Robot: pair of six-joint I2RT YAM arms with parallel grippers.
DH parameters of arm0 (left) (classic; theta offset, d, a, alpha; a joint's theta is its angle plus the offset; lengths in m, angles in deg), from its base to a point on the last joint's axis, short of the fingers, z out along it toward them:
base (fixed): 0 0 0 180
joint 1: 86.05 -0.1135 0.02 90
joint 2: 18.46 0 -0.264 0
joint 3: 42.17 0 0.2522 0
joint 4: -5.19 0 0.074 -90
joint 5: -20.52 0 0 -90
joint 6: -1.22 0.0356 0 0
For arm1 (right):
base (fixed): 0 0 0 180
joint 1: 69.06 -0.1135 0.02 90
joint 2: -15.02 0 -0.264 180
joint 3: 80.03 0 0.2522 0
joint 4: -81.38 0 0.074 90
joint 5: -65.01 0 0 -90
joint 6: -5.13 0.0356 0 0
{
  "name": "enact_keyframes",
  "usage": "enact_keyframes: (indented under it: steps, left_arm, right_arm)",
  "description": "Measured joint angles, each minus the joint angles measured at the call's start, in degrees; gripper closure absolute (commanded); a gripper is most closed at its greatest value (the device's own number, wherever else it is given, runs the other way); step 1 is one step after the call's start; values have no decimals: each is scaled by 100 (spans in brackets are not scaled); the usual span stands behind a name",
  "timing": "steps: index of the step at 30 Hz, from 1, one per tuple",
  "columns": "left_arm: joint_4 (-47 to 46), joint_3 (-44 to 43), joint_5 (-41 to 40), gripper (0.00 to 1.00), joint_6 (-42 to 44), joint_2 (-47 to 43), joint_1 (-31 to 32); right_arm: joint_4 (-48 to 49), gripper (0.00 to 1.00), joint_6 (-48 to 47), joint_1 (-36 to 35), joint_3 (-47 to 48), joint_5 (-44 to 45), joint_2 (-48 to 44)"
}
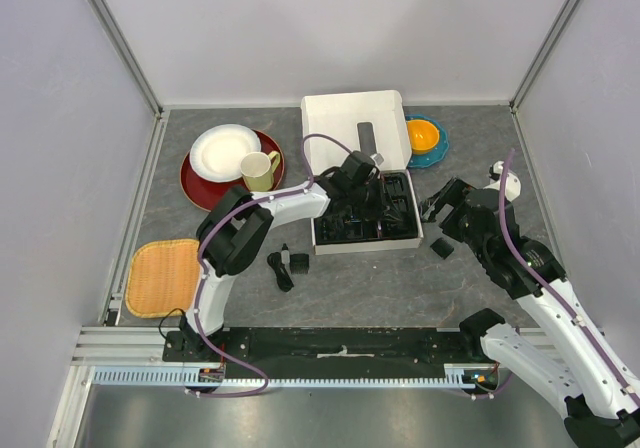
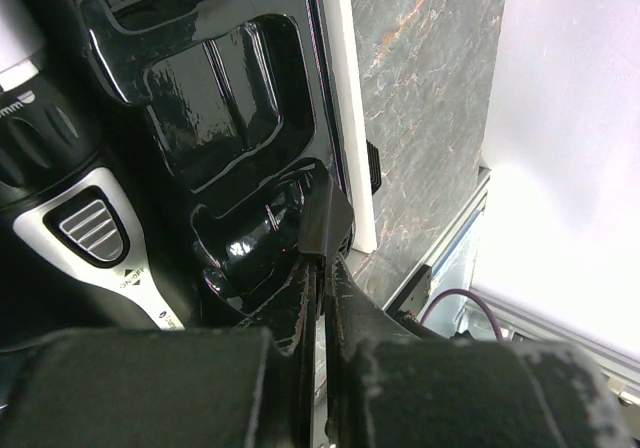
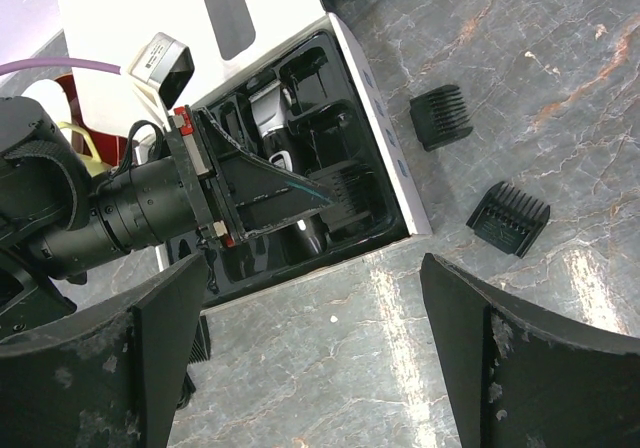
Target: Sort the hair-cutting tools
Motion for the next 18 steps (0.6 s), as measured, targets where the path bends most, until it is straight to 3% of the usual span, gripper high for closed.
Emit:
enact_keyframes:
  steps: [18]
  left_arm:
    - [22,229,-76,98,-50,-173,22]
  right_arm:
    - [-26,5,13,0,-96,-2,0]
